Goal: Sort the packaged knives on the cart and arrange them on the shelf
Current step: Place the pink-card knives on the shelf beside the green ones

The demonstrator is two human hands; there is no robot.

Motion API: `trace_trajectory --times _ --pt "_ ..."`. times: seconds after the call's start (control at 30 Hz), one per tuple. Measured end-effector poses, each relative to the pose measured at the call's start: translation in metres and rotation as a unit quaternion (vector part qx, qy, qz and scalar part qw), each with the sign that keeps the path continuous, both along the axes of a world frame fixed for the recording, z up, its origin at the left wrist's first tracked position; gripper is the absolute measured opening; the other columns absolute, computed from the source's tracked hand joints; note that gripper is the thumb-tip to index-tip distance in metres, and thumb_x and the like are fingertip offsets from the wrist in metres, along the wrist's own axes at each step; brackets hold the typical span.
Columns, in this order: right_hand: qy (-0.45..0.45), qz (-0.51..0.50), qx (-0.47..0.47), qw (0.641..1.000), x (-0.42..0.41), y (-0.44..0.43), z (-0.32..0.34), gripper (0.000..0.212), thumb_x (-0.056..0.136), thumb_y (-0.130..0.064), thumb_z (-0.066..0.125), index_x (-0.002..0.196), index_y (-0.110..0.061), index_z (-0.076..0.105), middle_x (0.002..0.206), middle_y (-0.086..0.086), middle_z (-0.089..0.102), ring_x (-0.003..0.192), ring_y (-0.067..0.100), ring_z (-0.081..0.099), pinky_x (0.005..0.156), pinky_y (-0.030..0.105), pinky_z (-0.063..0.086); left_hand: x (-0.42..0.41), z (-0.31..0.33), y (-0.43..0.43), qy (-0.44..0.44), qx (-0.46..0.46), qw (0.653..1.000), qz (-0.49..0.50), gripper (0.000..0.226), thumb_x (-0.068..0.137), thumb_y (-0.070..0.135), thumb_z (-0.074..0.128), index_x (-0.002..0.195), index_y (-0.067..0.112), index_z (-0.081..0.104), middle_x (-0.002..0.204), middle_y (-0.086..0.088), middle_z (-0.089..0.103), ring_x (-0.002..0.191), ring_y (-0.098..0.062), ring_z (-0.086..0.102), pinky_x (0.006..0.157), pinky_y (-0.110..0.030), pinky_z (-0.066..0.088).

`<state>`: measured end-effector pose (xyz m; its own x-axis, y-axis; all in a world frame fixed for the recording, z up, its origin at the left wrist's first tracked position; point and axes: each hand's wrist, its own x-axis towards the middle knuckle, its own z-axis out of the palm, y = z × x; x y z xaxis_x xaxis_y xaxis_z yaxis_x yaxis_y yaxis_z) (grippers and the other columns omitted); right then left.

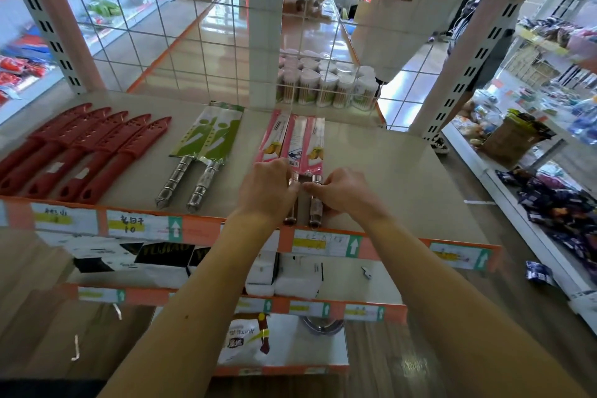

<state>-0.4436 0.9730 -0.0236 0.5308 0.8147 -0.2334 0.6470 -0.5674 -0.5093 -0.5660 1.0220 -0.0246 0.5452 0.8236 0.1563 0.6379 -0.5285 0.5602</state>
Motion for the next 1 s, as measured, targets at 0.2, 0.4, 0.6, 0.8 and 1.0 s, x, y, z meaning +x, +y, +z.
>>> trace_trajectory --times 0.2,0.4,0.6,0.8,1.0 --pt "-0.051 -0.011 0.024 0.998 -0.013 -0.011 0.006 0.029 0.091 -0.04 0.055 0.089 -0.013 0.065 0.082 0.002 0.064 0.077 0.018 0.06 0.066 0.027 0.046 -0.014 0.014 0.009 -0.006 0.032 0.999 -0.02 0.022 0.089 0.025 0.059 0.104 0.009 0.065 0.106 -0.009 0.069 0.094 -0.024 0.064 0.08 -0.031 0.049" --pt "-0.109 -0.033 0.043 0.993 -0.039 -0.027 0.017 0.038 0.093 -0.034 0.053 0.127 -0.018 0.056 0.126 0.008 0.056 0.116 0.026 0.053 0.092 0.031 0.043 -0.033 0.013 0.008 0.05 0.021 0.998 -0.01 0.029 0.089 0.033 0.057 0.113 0.017 0.061 0.116 -0.011 0.065 0.105 -0.028 0.06 0.087 -0.034 0.047" --pt "-0.095 -0.023 0.089 0.991 -0.073 -0.067 0.015 0.037 0.092 -0.029 0.054 0.126 -0.015 0.057 0.124 0.009 0.056 0.112 0.026 0.054 0.092 0.029 0.041 -0.069 0.013 -0.027 0.06 0.042 0.997 -0.031 0.041 0.088 0.035 0.057 0.126 0.018 0.055 0.122 -0.011 0.062 0.112 -0.028 0.056 0.096 -0.038 0.046" --pt "-0.059 -0.013 0.101 0.993 -0.124 -0.124 0.007 0.039 0.089 -0.029 0.056 0.126 -0.018 0.058 0.131 0.005 0.057 0.118 0.022 0.053 0.095 0.028 0.041 -0.129 0.011 -0.084 0.049 0.049 0.998 -0.011 0.044 0.087 0.034 0.059 0.128 0.02 0.053 0.123 -0.011 0.061 0.114 -0.031 0.053 0.096 -0.039 0.044" --pt "0.006 0.02 0.067 0.998 -0.203 -0.19 -0.016 0.04 0.092 -0.031 0.054 0.129 -0.018 0.054 0.129 0.007 0.057 0.113 0.022 0.055 0.09 0.031 0.046 -0.21 -0.018 -0.152 0.089 0.035 0.995 0.022 0.042 0.087 0.034 0.057 0.126 0.019 0.054 0.119 -0.012 0.062 0.111 -0.031 0.056 0.092 -0.04 0.047"
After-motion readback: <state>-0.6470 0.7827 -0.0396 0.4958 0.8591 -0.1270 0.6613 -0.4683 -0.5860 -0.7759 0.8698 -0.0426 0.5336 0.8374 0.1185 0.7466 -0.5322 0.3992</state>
